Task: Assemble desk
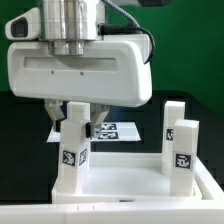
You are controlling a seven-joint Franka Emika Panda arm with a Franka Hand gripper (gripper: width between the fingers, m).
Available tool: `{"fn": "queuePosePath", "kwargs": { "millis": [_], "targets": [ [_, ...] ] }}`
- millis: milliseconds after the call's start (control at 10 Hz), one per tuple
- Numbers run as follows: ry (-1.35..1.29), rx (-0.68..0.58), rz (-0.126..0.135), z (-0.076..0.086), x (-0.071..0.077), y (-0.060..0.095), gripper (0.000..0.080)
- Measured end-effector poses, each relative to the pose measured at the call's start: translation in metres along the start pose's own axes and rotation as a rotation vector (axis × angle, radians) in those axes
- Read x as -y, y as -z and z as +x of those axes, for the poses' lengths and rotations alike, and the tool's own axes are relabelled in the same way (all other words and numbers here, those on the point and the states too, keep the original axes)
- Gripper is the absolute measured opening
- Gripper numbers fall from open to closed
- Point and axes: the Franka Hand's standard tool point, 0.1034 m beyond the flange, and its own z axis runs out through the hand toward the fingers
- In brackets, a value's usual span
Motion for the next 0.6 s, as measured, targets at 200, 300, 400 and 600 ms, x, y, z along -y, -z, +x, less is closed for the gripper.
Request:
{"fn": "queuePosePath", "kwargs": {
  "millis": [200,300,400,600],
  "targets": [
    [-0.275,0.009,0.004,0.0000,-0.0031,-0.0005,0.0289],
    [-0.491,0.017,0.013,0.0003,-0.0046,-0.0006,0.0289],
    [-0.675,0.047,0.031,0.0007,-0.0066,-0.0006,0.0289],
    [-0.840,0.050,0.030,0.0009,-0.0067,-0.0007,0.0289]
  ]
}}
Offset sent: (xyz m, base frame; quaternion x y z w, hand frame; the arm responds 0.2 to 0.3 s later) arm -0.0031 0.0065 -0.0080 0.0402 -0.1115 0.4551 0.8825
